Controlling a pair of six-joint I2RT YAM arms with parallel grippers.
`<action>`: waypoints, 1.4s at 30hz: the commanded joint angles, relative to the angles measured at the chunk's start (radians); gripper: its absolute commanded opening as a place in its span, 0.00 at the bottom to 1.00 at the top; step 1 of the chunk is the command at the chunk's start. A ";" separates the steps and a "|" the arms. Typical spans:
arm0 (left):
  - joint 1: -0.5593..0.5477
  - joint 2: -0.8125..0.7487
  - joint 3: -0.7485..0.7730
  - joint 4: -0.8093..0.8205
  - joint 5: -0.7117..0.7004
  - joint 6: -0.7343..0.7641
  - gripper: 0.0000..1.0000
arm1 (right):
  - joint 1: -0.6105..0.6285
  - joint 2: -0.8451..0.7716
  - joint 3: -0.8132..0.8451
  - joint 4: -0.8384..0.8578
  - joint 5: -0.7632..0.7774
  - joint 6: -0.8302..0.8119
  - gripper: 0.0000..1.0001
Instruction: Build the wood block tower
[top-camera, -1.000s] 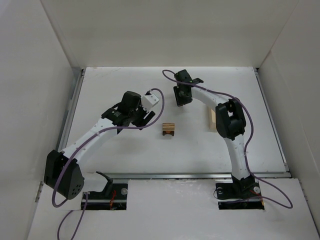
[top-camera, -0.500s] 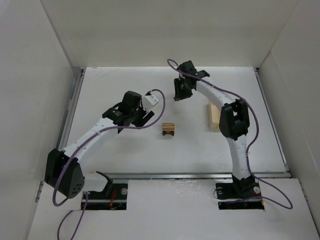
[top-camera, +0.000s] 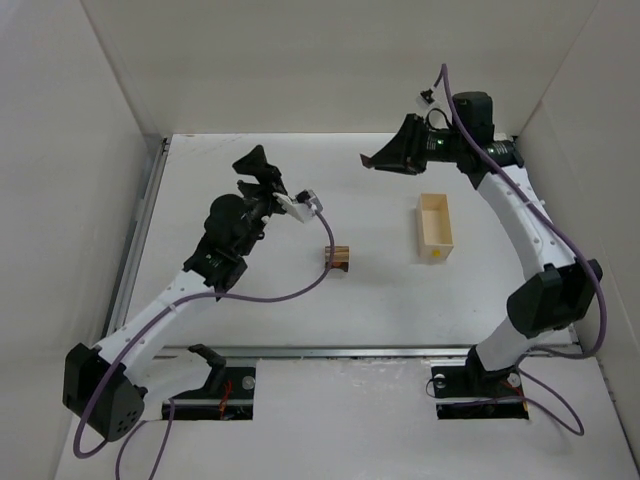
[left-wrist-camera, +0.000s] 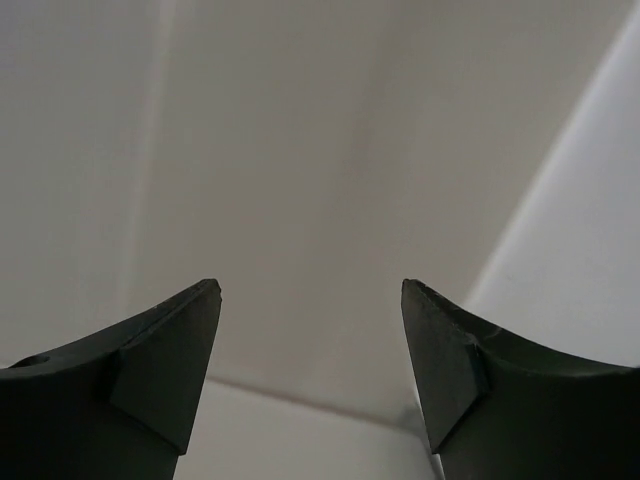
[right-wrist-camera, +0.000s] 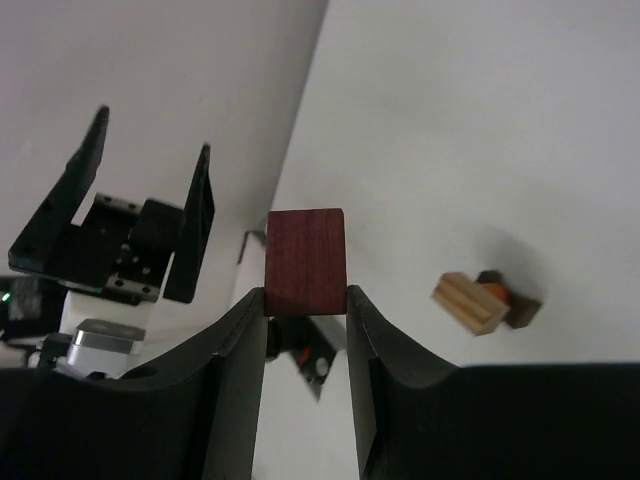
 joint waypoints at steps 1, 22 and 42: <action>-0.015 -0.031 -0.041 0.429 0.243 0.242 0.70 | 0.023 -0.102 -0.072 0.153 -0.168 0.139 0.00; -0.235 -0.004 -0.267 0.946 0.522 0.565 0.61 | 0.157 -0.328 -0.384 0.574 -0.130 0.486 0.00; -0.258 -0.035 -0.227 0.602 0.396 0.554 0.56 | 0.220 -0.271 -0.351 0.592 -0.102 0.495 0.00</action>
